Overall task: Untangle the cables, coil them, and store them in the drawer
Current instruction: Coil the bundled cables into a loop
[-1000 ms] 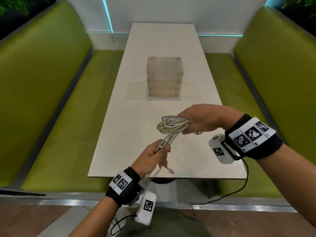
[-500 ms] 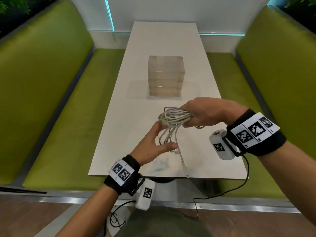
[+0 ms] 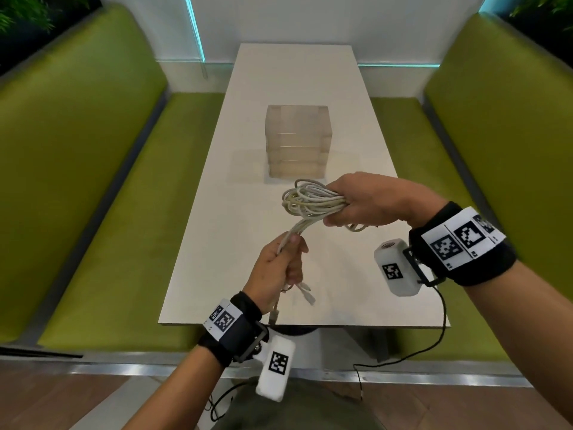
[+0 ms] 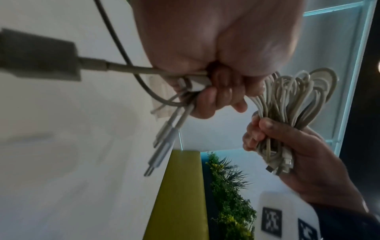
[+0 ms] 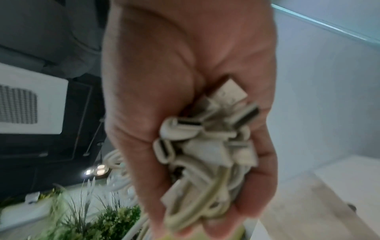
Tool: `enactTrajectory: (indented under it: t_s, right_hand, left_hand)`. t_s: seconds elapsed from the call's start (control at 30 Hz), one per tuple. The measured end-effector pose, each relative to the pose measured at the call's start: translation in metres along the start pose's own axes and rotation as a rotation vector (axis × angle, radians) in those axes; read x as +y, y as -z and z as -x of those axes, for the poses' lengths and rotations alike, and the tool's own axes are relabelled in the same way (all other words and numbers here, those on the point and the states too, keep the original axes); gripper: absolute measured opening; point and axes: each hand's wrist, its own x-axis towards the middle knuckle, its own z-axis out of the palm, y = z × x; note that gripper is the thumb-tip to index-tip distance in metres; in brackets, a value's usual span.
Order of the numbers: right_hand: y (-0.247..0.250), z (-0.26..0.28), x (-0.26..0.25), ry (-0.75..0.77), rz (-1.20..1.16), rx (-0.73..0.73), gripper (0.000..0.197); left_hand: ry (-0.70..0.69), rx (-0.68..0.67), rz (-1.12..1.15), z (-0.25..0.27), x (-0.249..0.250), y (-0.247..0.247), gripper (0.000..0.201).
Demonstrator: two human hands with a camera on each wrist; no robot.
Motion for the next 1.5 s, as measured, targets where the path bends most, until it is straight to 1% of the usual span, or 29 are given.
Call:
enactTrajectory:
  t_s: [0.07,0.17,0.23,0.3,0.4,0.5,0.53,0.57,0.63,0.7,0.8,0.87,1.0,1.07,1.17,1.27,1.33,1.37,1.43,1.5]
  right_hand:
    - [-0.010,-0.001,0.000,-0.011,-0.107,0.027,0.012]
    - [-0.030,-0.002,0.002,-0.042,-0.260,0.079,0.018]
    - [-0.046,-0.003,0.002,-0.085,-0.363,0.128,0.019]
    - [-0.061,-0.006,0.002,-0.149,-0.460,0.183,0.019]
    - [-0.077,-0.009,-0.001,-0.203,-0.522,0.254,0.018]
    - [-0.089,-0.009,-0.008,-0.204,-0.539,0.302,0.011]
    - [-0.093,-0.010,-0.010,-0.198,-0.512,0.299,0.007]
    - [-0.097,-0.010,-0.012,-0.194,-0.455,0.292,0.009]
    - [-0.104,-0.012,-0.013,-0.215,-0.329,0.269,0.026]
    - [-0.107,-0.012,-0.016,-0.232,-0.285,0.273,0.036]
    - [-0.114,-0.010,-0.023,-0.196,-0.343,0.273,0.058]
    - [-0.118,-0.010,-0.027,-0.183,-0.378,0.269,0.070]
    - [-0.122,-0.014,-0.025,-0.196,-0.452,0.227,0.065]
    - [-0.124,-0.015,-0.021,-0.191,-0.510,0.198,0.063]
    - [-0.124,-0.016,-0.016,-0.163,-0.567,0.180,0.053]
    - [-0.125,-0.015,-0.015,-0.132,-0.574,0.220,0.042]
    - [-0.128,-0.014,-0.016,-0.095,-0.537,0.224,0.039]
    - [-0.129,-0.014,-0.017,-0.078,-0.509,0.211,0.038]
    - [-0.128,-0.013,-0.019,-0.058,-0.447,0.169,0.035]
    - [-0.122,-0.013,-0.021,-0.040,-0.392,0.116,0.032]
  left_hand:
    - [0.012,0.020,0.056,0.000,0.004,0.000,0.035]
    - [0.070,0.019,0.230,0.001,0.009,0.005,0.056]
    - [0.097,0.047,0.286,0.000,0.011,0.006,0.052]
    - [0.087,0.083,0.233,0.000,0.010,0.003,0.045]
    - [0.018,0.121,0.076,-0.001,0.008,0.000,0.042]
    - [-0.033,0.207,0.005,-0.002,0.006,-0.004,0.045]
    - [-0.039,0.253,-0.003,-0.003,0.005,-0.005,0.047]
    - [-0.044,0.300,-0.015,-0.004,0.004,-0.005,0.047]
    - [-0.050,0.350,-0.024,-0.004,0.002,-0.004,0.047]
    - [-0.038,0.352,0.012,-0.003,0.003,-0.004,0.046]
    - [-0.002,0.346,0.091,-0.001,0.005,-0.004,0.045]
    - [0.030,0.327,0.167,-0.001,0.005,-0.006,0.052]
    - [0.068,0.253,0.343,0.002,0.009,-0.003,0.075]
    - [0.075,0.182,0.369,0.004,0.012,-0.001,0.081]
    - [0.048,0.120,0.267,0.005,0.010,0.001,0.079]
    - [0.049,0.120,0.081,0.003,0.006,0.002,0.097]
    - [-0.002,0.156,0.026,0.003,0.005,0.005,0.091]
    - [-0.017,0.175,0.048,0.003,0.006,0.006,0.091]
    - [-0.037,0.166,0.120,0.004,0.006,0.009,0.087]
    - [-0.066,0.181,0.168,0.004,0.006,0.011,0.077]
